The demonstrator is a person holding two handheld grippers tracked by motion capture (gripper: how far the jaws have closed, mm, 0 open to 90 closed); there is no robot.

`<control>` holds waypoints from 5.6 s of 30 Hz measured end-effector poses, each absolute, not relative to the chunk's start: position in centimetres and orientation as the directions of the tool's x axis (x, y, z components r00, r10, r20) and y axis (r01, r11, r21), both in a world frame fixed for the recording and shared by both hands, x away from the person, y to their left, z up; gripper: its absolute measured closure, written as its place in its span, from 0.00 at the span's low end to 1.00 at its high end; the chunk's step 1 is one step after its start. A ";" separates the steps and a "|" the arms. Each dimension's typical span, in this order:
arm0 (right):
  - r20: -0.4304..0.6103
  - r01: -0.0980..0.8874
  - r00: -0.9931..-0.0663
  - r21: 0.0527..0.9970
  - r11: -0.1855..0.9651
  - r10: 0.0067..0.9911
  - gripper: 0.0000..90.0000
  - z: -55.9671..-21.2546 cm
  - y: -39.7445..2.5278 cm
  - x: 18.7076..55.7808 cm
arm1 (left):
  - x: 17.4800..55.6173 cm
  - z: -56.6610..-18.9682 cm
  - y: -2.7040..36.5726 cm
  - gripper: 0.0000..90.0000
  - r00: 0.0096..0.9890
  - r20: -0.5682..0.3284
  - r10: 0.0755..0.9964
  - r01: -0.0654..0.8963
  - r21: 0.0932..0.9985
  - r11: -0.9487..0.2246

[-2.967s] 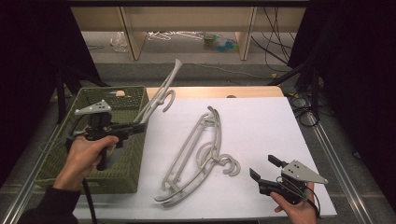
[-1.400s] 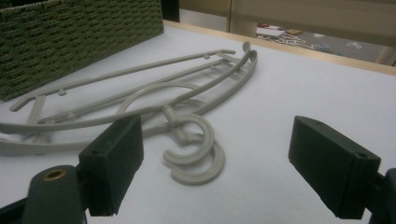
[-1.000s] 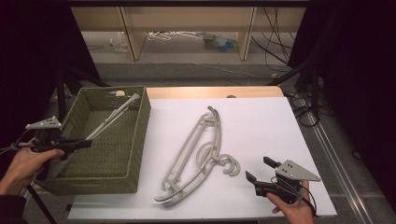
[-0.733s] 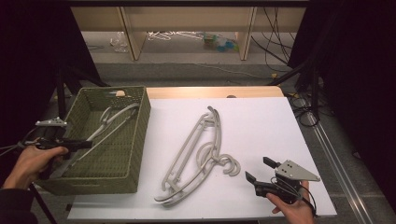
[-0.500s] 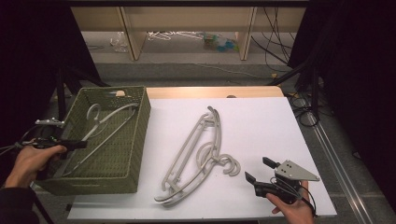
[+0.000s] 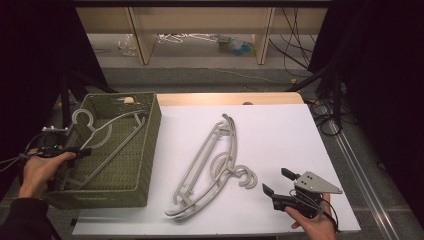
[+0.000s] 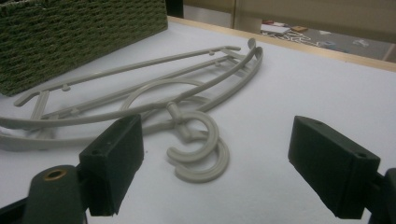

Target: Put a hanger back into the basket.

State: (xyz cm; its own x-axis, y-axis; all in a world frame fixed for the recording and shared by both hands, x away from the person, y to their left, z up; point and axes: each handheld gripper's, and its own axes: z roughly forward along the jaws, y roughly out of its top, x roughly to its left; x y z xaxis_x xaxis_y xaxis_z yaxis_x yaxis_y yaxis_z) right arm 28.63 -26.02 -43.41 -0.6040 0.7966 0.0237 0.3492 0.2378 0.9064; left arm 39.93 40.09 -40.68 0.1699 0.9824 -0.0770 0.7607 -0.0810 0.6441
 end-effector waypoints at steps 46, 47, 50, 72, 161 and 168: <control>0.027 0.329 -0.610 0.918 0.222 0.792 0.20 -43.5 -26.3 28.8 | 28.9 -38.8 18.8 0.22 0.670 -0.198 0.715 0.402 0.907 -0.125; 0.026 0.329 -0.610 0.918 0.223 0.792 0.20 -43.5 -26.3 28.8 | 28.7 -38.9 18.5 0.22 0.672 -0.202 0.712 0.401 0.908 -0.121; 0.026 0.327 -0.611 0.918 0.223 0.791 0.19 -43.5 -26.3 28.8 | 28.3 -39.2 18.0 0.22 0.683 -0.205 0.701 0.396 0.911 -0.120; 0.027 0.320 -0.607 0.923 0.213 0.794 0.17 -43.5 -26.0 28.9 | 27.8 -41.6 13.1 0.25 0.755 -0.135 0.641 0.385 0.884 -0.267; 0.036 0.343 -0.615 0.912 0.226 0.788 0.19 -43.4 -26.0 28.7 | 38.6 -41.6 11.4 0.90 0.689 -0.170 0.705 0.590 0.696 -0.409; 0.034 0.345 -0.614 0.910 0.229 0.788 0.19 -43.4 -26.0 28.7 | 38.5 -40.5 12.3 0.90 0.677 -0.229 0.699 0.585 0.744 -0.323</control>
